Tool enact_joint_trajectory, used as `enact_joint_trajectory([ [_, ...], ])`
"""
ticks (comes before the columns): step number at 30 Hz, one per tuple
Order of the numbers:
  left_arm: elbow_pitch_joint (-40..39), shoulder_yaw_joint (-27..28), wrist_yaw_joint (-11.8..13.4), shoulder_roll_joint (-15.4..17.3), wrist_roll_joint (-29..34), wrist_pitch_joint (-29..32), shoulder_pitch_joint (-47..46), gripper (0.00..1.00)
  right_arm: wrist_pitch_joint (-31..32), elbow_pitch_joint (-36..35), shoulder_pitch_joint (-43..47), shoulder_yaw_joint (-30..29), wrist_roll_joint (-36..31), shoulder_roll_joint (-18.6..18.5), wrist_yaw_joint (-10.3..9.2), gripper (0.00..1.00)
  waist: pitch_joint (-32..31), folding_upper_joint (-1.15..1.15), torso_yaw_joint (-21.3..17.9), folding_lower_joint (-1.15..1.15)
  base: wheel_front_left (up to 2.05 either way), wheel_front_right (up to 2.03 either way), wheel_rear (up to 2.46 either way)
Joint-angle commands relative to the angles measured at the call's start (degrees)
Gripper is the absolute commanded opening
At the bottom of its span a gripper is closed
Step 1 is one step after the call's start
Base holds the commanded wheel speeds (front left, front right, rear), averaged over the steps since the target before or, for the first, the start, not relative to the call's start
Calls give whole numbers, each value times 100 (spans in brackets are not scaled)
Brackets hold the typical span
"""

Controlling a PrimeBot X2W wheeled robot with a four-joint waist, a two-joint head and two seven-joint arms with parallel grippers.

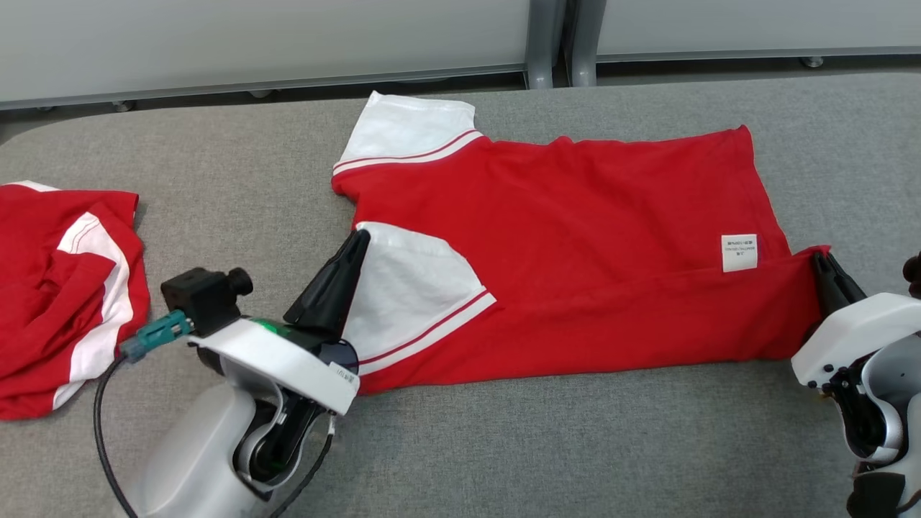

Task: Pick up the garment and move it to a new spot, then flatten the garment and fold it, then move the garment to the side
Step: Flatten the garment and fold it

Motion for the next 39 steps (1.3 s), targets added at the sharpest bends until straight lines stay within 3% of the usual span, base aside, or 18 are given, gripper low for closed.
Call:
enact_joint_trajectory([
  [1, 103, -51, -51, -25, 92, -36, -230, 0, -79, 94, -89, -25, -78, -41, 1, 0, 53, 0, 24, 0, 0, 0, 0],
  [18, 1369, -579, -140, -230, 502, 36, -1469, 0, -237, 745, -319, -257, -417, -40, 1, 0, 209, 0, -18, 0, 0, 0, 0],
  [19, 1482, -618, -106, -234, 563, 56, -1514, 0, -252, 777, -339, -252, -416, -41, 1, 10, 214, 0, -26, 0, 0, 0, 0],
  [20, 1598, -656, -63, -245, 631, 60, -1563, 39, -297, 793, -371, -222, -435, -40, 1, 49, 216, 0, -31, 0, 0, 0, 0],
  [21, 1695, -707, -19, -233, 732, 51, -1629, 90, -334, 814, -412, -237, -388, -41, 1, 100, 215, 0, -36, 0, 0, 0, 0],
  [22, 1797, -723, 38, -230, 803, 9, -1683, 100, -367, 836, -433, -249, -342, -43, 1, 100, 209, 0, -39, 0, 0, 0, 0],
  [26, 2142, -794, 455, -257, 1196, -164, -1809, 100, -387, 931, -452, -214, -332, -40, 1, 100, 118, 0, -54, 0, 0, 0, 0],
  [31, 2301, -832, 792, -165, 1372, -211, -1493, 100, -270, 783, -265, -228, -287, -38, 1, 100, -52, 0, -67, 0, 0, 0, 0],
  [35, 2150, -972, 1045, 12, 1378, 77, -1044, 100, -160, 528, -23, -276, -270, -39, 1, 100, -170, 0, -75, 0, 0, 0, 0],
  [39, 1806, -1142, 1479, 177, 1435, 509, -557, 100, -34, 264, 229, -339, -235, -36, 1, 100, -228, 0, -89, 0, 0, 0, 0],
])
